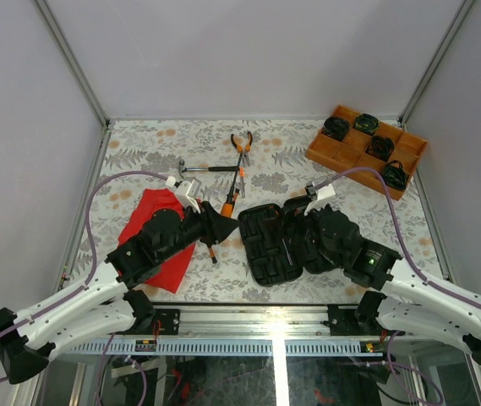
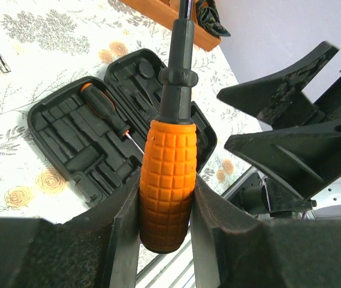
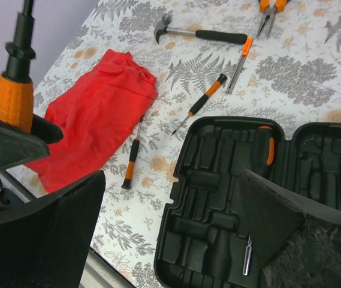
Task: Sort the tools into containers
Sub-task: Pick up the screwdriver from the center of the board.
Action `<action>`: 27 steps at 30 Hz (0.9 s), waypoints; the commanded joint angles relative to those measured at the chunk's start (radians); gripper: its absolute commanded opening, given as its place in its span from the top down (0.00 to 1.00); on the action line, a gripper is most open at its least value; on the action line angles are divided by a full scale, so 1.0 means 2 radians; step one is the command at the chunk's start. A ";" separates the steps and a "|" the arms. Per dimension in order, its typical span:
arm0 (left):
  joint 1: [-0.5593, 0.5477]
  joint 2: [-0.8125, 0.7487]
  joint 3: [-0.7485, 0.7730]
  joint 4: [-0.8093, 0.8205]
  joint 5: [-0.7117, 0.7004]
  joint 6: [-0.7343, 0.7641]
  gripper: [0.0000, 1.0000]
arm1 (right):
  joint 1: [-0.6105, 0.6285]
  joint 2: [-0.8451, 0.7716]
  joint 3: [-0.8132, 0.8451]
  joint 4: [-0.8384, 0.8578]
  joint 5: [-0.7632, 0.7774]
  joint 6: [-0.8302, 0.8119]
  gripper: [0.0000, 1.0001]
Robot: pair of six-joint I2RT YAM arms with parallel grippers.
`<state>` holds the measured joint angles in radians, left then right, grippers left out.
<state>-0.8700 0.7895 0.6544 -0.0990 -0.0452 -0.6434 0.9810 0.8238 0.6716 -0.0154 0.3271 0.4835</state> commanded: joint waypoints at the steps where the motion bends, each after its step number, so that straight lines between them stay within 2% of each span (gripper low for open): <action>1: -0.001 -0.019 -0.004 0.026 -0.032 -0.003 1.00 | -0.003 0.019 0.023 0.002 -0.028 0.033 0.01; 6: -0.001 -0.027 -0.004 0.021 -0.041 -0.003 1.00 | -0.024 0.089 0.070 -0.027 -0.124 0.066 0.01; 9: -0.001 -0.024 0.000 0.014 -0.043 -0.001 1.00 | -0.024 0.123 0.092 -0.052 -0.151 0.078 0.01; 16: -0.001 -0.007 0.018 -0.019 -0.073 -0.026 1.00 | -0.025 0.115 0.032 0.015 -0.136 0.116 0.01; 21: -0.001 0.016 0.035 -0.048 -0.064 -0.025 1.00 | -0.025 0.098 0.018 0.016 -0.073 0.144 0.01; 27: -0.001 -0.015 0.003 -0.010 -0.045 -0.017 1.00 | -0.025 0.094 0.029 -0.008 -0.044 0.108 0.01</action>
<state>-0.8700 0.8127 0.6754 -0.1928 -0.1421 -0.6830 0.9356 1.0203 0.6960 -0.0441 0.1616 0.7284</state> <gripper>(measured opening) 0.305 0.992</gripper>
